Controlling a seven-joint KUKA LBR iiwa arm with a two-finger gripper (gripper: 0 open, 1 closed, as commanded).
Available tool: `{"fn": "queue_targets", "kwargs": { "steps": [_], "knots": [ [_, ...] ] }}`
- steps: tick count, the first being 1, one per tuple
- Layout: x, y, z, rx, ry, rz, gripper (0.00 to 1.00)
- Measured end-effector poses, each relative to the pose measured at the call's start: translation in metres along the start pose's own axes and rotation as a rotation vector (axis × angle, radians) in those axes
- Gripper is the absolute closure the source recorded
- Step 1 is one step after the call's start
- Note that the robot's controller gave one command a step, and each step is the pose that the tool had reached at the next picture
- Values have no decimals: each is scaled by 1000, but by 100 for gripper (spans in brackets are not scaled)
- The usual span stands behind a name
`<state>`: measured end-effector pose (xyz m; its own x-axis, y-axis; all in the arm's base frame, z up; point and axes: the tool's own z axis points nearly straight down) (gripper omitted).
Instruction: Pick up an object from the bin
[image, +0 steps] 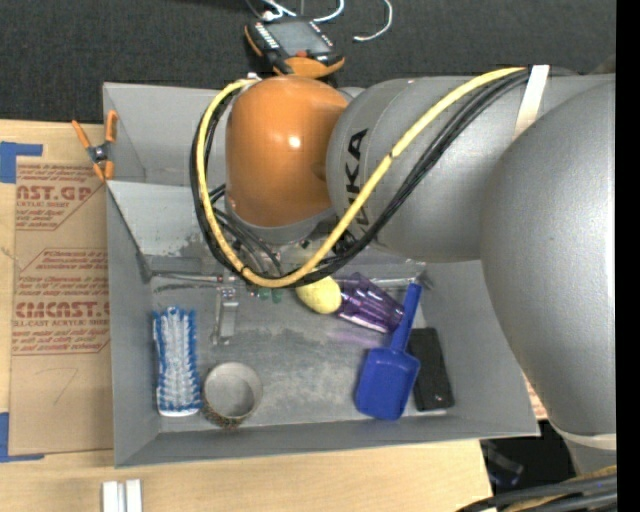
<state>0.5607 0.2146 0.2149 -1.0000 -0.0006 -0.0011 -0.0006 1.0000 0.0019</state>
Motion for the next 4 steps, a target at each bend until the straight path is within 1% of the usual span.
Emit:
{"fn": "queue_targets", "kwargs": {
  "steps": [1, 2, 3, 4],
  "knots": [
    [0, 0, 0, 0, 0, 0, 0],
    [10, -2, 16, -2, -9, -24, 0],
    [10, 2, 43, -2, -10, -22, 0],
    [24, -10, -3, 0, -5, -160, 0]
  ]
}}
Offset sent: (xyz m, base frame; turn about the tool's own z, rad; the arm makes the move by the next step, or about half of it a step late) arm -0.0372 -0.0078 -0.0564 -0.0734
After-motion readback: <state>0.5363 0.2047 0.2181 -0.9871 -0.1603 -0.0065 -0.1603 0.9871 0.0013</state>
